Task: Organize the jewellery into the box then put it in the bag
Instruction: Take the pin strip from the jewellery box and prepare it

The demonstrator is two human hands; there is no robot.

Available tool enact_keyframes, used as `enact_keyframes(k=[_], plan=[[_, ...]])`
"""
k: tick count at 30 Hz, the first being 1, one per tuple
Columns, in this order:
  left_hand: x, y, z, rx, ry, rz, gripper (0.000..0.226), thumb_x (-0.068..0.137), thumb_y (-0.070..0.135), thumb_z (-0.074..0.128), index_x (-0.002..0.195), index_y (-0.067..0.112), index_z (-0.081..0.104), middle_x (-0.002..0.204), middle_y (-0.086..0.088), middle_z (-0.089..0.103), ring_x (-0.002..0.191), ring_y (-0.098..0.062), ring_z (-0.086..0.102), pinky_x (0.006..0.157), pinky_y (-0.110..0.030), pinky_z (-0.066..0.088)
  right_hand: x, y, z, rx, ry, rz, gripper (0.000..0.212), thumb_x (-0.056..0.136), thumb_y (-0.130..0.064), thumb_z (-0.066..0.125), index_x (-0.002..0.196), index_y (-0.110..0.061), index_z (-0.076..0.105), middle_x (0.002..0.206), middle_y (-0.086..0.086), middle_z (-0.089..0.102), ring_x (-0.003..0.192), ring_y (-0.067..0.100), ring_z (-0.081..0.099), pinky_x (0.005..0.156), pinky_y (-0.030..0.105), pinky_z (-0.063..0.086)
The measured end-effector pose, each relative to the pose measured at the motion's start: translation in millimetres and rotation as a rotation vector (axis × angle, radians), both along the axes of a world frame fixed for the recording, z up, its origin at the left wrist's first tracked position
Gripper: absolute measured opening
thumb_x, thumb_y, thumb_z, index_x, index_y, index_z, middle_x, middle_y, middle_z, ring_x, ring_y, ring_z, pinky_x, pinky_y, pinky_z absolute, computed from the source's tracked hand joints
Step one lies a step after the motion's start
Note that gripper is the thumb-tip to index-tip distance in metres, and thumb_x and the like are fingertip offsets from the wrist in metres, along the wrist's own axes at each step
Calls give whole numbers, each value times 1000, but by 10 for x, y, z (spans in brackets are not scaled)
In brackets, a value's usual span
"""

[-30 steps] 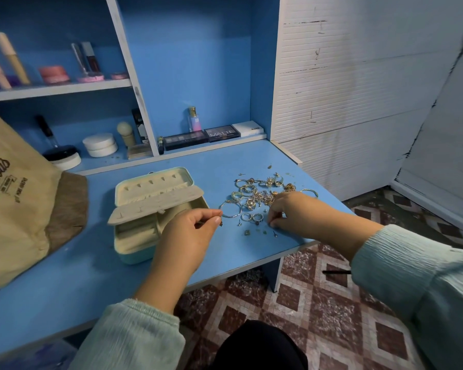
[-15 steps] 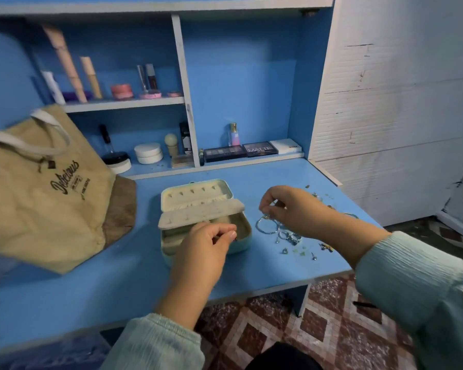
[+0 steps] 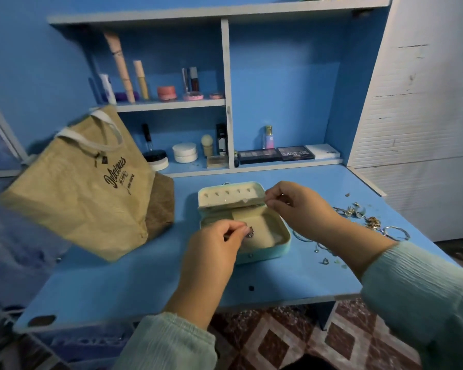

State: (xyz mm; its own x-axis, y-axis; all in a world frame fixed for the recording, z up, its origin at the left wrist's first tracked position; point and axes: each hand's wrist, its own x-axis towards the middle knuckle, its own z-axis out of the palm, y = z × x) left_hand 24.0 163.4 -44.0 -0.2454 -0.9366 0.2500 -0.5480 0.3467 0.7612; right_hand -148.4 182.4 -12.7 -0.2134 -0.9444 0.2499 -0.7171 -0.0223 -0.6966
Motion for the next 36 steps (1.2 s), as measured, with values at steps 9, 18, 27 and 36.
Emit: enact_keyframes(k=[9,18,27,36], plan=[[-33,-211,148,-28,58,-9,10,87,37,62,78,34,61,64,18,57,55,7,51,49,-11,38,27,-223,77,-49,42,28,8,90,-14,57,85,-18,62,102,-1,55,88,13,54,68,15,36],[-202,-342,119,-54,38,66,20,91,36,58,96,22,70,65,19,54,58,0,50,50,-11,36,20,-260,57,-29,16,28,7,91,-16,57,87,-20,61,101,1,56,90,15,55,75,20,39],[-298,-365,87,-132,-112,139,24,93,35,53,89,20,72,65,4,62,59,-13,54,48,-23,38,5,-266,69,-10,25,36,9,92,-18,56,96,-16,64,104,3,57,92,18,55,81,25,44],[-325,-408,65,-242,-135,128,23,94,31,54,99,16,71,89,1,68,69,-9,53,54,-23,40,37,-294,59,-32,-30,11,6,92,-17,56,93,-16,63,101,2,55,86,14,52,76,22,41]])
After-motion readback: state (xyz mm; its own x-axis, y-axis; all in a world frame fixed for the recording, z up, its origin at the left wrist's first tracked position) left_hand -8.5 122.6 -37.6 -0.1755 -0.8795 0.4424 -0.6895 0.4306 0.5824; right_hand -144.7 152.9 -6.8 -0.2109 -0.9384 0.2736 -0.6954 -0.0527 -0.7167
